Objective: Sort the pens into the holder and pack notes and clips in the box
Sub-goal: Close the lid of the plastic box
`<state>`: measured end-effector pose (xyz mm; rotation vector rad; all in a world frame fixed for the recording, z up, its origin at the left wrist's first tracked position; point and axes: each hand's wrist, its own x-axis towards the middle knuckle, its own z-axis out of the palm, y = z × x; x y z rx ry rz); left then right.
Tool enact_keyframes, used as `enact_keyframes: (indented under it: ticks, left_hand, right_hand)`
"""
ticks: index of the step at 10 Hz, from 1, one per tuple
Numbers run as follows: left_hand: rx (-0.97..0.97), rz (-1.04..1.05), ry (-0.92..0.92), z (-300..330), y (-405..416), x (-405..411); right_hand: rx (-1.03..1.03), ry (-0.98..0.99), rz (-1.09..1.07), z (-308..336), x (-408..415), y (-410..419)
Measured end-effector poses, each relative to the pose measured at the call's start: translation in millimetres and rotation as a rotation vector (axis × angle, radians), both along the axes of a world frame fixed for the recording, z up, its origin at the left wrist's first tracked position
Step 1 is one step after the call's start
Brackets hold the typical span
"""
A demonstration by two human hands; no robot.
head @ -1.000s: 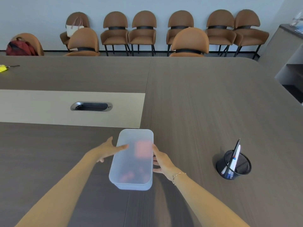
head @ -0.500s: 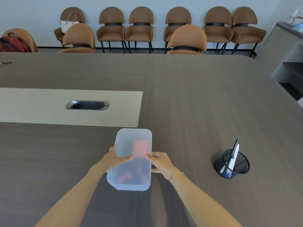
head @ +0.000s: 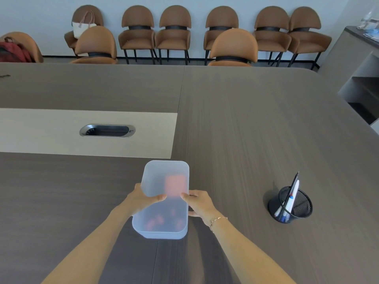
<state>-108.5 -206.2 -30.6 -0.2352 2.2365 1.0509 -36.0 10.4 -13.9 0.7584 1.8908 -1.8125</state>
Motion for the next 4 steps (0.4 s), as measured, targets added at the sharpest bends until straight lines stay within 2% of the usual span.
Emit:
enact_keyframes:
  ticks: [2,4]
  left_hand:
    - [0.059,0.043,-0.114,3.5,1.8,-3.6]
    - [0.052,0.156,-0.086,62.8,2.3,23.9]
  right_hand:
    - [-0.079,-0.037,-0.001,6.5,2.7,2.6]
    - [-0.131,-0.052,-0.025,23.7,25.9,14.0]
